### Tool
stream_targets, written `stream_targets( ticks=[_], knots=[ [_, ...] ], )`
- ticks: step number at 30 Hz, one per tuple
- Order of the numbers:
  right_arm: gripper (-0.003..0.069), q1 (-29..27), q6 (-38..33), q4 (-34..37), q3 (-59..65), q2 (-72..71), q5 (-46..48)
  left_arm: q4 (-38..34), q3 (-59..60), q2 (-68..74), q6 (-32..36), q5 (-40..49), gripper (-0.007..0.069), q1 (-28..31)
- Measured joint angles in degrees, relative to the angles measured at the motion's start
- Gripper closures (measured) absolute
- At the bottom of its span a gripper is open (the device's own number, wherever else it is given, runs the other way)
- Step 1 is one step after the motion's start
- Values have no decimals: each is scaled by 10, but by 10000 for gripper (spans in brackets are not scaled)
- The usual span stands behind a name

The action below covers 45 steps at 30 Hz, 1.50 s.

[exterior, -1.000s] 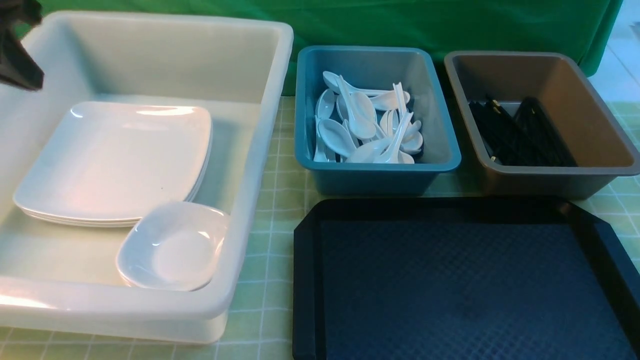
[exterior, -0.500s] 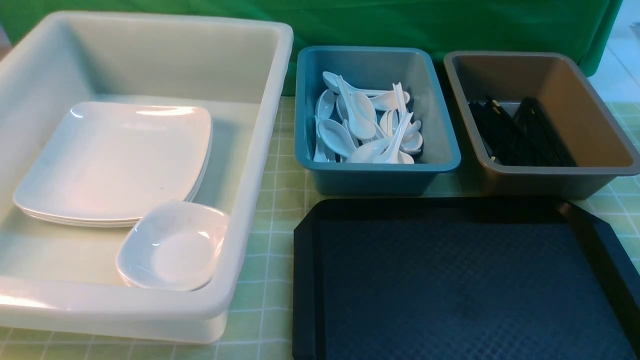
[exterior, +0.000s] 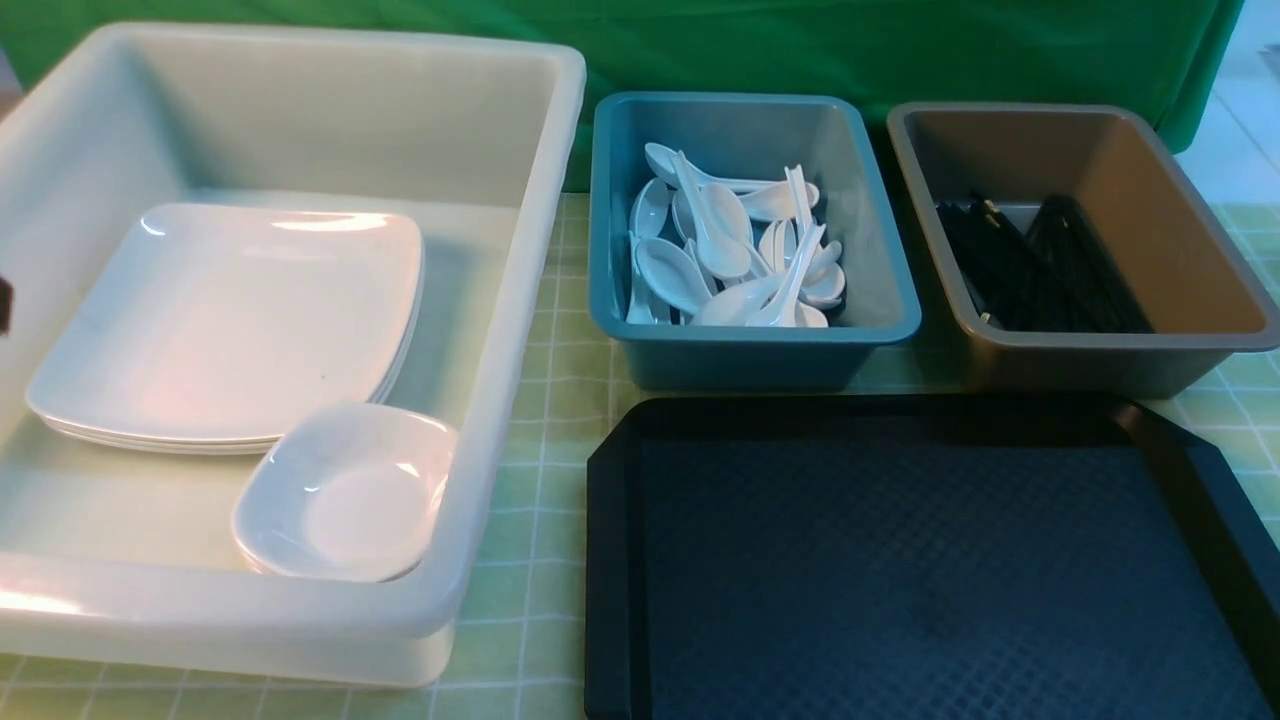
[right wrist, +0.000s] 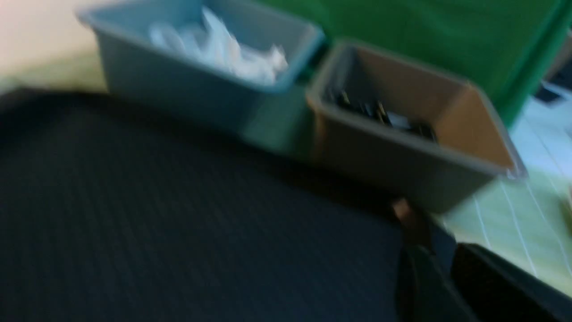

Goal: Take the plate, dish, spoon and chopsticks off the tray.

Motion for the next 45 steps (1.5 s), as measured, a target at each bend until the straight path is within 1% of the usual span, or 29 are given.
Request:
stream_targets(
  ticks=[3, 11, 14, 17, 19, 22, 25, 26, 27, 28, 29, 30, 31, 33, 37, 41, 42, 43, 45],
  knots=[
    [550, -24, -1, -13, 13, -1, 10, 0, 23, 0, 0, 0, 636, 0],
    [536, -27, 1, -17, 13, -1, -4, -1, 40, -6, 0, 0, 636, 0],
    [534, -27, 1, -18, 13, -1, -5, -31, 40, -25, 3, 0, 636, 0],
    [528, -27, 1, -18, 13, -1, -5, -73, 45, -53, 29, -1, 636, 0],
    [526, -27, 1, -18, 13, -1, -5, -82, 51, -67, 39, -2, 636, 0],
    [517, -27, 2, -18, 13, -1, -5, -90, 91, -131, 57, -12, 636, 0],
    [513, -27, 2, -19, 13, -1, -5, -110, 153, -206, 61, -61, 636, 0],
    [512, -27, 2, -19, 13, -1, -5, -110, 157, -206, 61, -66, 636, 0],
    [508, -27, 2, -19, 13, -1, -5, -140, 199, -252, 66, -117, 636, 0],
    [507, -27, 2, -19, 13, -1, -5, -150, 205, -264, 67, -124, 636, 0],
    [503, -27, 2, -19, 13, -1, -5, -190, 250, -311, 75, -188, 636, 0],
    [503, -27, 2, -19, 13, -1, -5, -194, 250, -316, 75, -194, 636, 0],
    [503, -27, 2, -19, 13, -1, -5, -219, 280, -354, 79, -233, 636, 0],
    [501, -27, 2, -19, 13, -1, -5, -235, 311, -395, 80, -267, 635, 0],
    [492, -27, 2, -19, 13, -1, -5, -232, 344, -464, 82, -288, 635, 0],
    [484, -27, 2, -19, 13, -1, -5, -207, 348, -485, 83, -288, 635, 0],
    [482, -27, 2, -19, 13, -1, -5, -188, 348, -486, 88, -293, 635, 0],
    [482, -27, 2, -19, 13, -1, -5, -188, 348, -486, 89, -294, 635, 0],
    [477, -27, 2, -19, 13, -1, -5, -143, 348, -487, 95, -313, 635, 0]
  ],
)
